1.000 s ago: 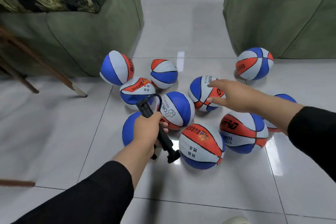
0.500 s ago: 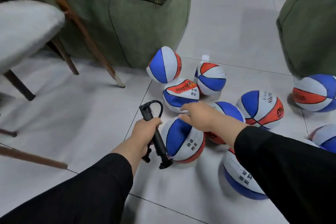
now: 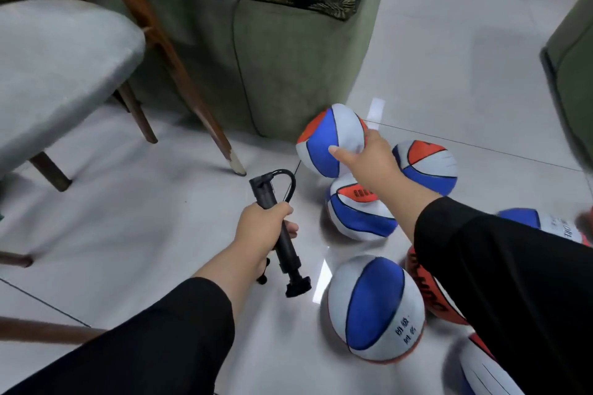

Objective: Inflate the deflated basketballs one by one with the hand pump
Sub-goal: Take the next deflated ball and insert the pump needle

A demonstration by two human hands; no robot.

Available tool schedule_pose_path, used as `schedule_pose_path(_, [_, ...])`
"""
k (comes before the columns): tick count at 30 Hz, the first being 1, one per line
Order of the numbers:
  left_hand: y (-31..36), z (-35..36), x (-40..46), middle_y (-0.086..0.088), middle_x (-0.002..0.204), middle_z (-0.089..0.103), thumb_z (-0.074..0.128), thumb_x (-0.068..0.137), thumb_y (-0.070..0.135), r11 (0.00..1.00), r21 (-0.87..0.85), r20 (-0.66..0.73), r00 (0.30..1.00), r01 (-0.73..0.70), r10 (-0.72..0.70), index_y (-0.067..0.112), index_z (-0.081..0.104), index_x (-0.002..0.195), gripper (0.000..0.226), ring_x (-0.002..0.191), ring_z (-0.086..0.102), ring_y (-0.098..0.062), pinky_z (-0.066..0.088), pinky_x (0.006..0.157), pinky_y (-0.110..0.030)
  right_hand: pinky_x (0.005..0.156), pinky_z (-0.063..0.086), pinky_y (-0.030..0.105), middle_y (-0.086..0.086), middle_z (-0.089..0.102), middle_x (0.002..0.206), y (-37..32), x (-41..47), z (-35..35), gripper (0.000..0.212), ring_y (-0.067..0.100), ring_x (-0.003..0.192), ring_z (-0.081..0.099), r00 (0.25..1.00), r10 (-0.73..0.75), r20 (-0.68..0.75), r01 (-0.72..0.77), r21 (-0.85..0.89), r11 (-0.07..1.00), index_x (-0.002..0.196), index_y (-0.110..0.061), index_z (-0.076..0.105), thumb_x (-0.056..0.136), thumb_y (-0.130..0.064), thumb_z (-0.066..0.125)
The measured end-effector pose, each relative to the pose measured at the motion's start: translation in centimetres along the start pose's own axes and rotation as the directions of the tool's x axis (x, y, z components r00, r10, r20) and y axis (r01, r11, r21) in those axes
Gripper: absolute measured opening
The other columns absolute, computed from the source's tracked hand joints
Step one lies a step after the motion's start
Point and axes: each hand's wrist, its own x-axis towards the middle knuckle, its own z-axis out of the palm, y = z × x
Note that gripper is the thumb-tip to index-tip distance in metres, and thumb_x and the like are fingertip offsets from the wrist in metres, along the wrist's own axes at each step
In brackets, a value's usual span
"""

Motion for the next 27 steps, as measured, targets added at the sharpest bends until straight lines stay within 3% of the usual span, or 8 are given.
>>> schedule_pose_path(2, [0.6, -0.9, 1.5, -0.018, 0.086, 0.078, 0.064, 0.095, 0.018, 1.0, -0.002, -0.006, 1.0, -0.003, 0.003, 0.007, 0.062, 0.105, 0.015, 0.087, 0.077, -0.034, 0.058, 0.077, -0.036, 0.108, 0.045, 0.05, 0.01, 0.04, 0.151, -1.4, 2.6, 1.3, 0.111, 0.033, 0.134, 0.048, 0.997, 0.069, -0.016, -0.069, 0.007, 0.998, 0.158, -0.02, 0.025, 0.073, -0.067, 0.078])
schedule_pose_path(5, [0.4, -2.2, 3.1, -0.019, 0.09, 0.077, 0.064, 0.095, 0.017, 0.999, -0.033, -0.031, 0.999, 0.009, -0.01, 0.006, 0.062, 0.104, 0.014, 0.077, 0.072, -0.026, 0.053, 0.066, -0.03, 0.117, 0.034, 0.054, 0.01, 0.016, 0.165, -2.5, 6.0, 2.7, 0.132, 0.037, 0.148, 0.029, 0.985, 0.171, -0.023, -0.171, -0.029, 0.985, 0.162, -0.023, 0.003, 0.066, -0.08, 0.074])
schedule_pose_path(9, [-0.8, -3.4, 4.5, -0.017, 0.079, 0.076, 0.064, 0.094, 0.017, 0.997, -0.073, -0.056, 0.998, 0.023, -0.027, 0.008, 0.062, 0.1, 0.01, 0.069, 0.066, -0.023, 0.055, 0.068, -0.031, 0.114, 0.035, 0.059, 0.01, 0.016, 0.164, -2.9, 8.6, 4.2, 0.141, 0.041, 0.146, 0.03, 0.97, 0.24, -0.036, -0.238, 0.058, 0.97, 0.161, -0.03, 0.001, 0.055, -0.085, 0.074])
schedule_pose_path(14, [-2.0, -3.7, 5.1, -0.011, 0.075, 0.075, 0.065, 0.094, 0.018, 0.994, -0.095, -0.092, 0.994, 0.051, -0.06, 0.011, 0.062, 0.1, 0.01, 0.069, 0.068, -0.022, 0.056, 0.071, -0.032, 0.102, 0.045, 0.057, 0.012, 0.028, 0.151, -3.8, 8.7, 4.5, 0.113, 0.045, 0.13, 0.043, 0.96, 0.266, -0.084, -0.266, 0.011, 0.964, 0.157, -0.026, 0.014, 0.064, -0.061, 0.068])
schedule_pose_path(18, [-1.4, -3.3, 4.7, -0.011, 0.076, 0.075, 0.066, 0.093, 0.019, 0.995, -0.098, -0.118, 0.992, 0.022, -0.034, 0.012, 0.061, 0.097, 0.009, 0.069, 0.069, -0.023, 0.057, 0.074, -0.035, 0.097, 0.048, 0.056, 0.01, 0.033, 0.145, -4.8, 7.0, 2.5, 0.1, 0.044, 0.121, 0.048, 0.964, 0.238, -0.12, -0.233, 0.053, 0.971, 0.154, -0.026, 0.022, 0.066, -0.055, 0.061])
schedule_pose_path(22, [0.3, -2.4, 3.3, -0.011, 0.077, 0.073, 0.066, 0.094, 0.018, 0.993, -0.114, -0.142, 0.99, -0.036, 0.02, 0.011, 0.06, 0.101, 0.011, 0.068, 0.067, -0.023, 0.055, 0.064, -0.03, 0.098, 0.048, 0.05, 0.005, 0.036, 0.143, -5.6, 4.2, -1.6, 0.088, 0.035, 0.116, 0.05, 0.97, 0.162, -0.181, -0.129, 0.183, 0.975, 0.153, -0.027, 0.027, 0.076, -0.053, 0.061])
schedule_pose_path(27, [2.9, -0.5, 0.5, -0.008, 0.072, 0.069, 0.066, 0.094, 0.019, 0.984, -0.156, -0.11, 0.992, -0.085, 0.068, 0.01, 0.058, 0.106, 0.017, 0.065, 0.064, -0.024, 0.055, 0.063, -0.031, 0.077, 0.049, 0.035, 0.0, 0.047, 0.137, -4.8, -1.3, -7.8, 0.07, 0.024, 0.109, 0.058, 0.969, 0.097, -0.225, -0.007, 0.371, 0.929, 0.145, -0.03, 0.038, 0.081, -0.047, 0.061])
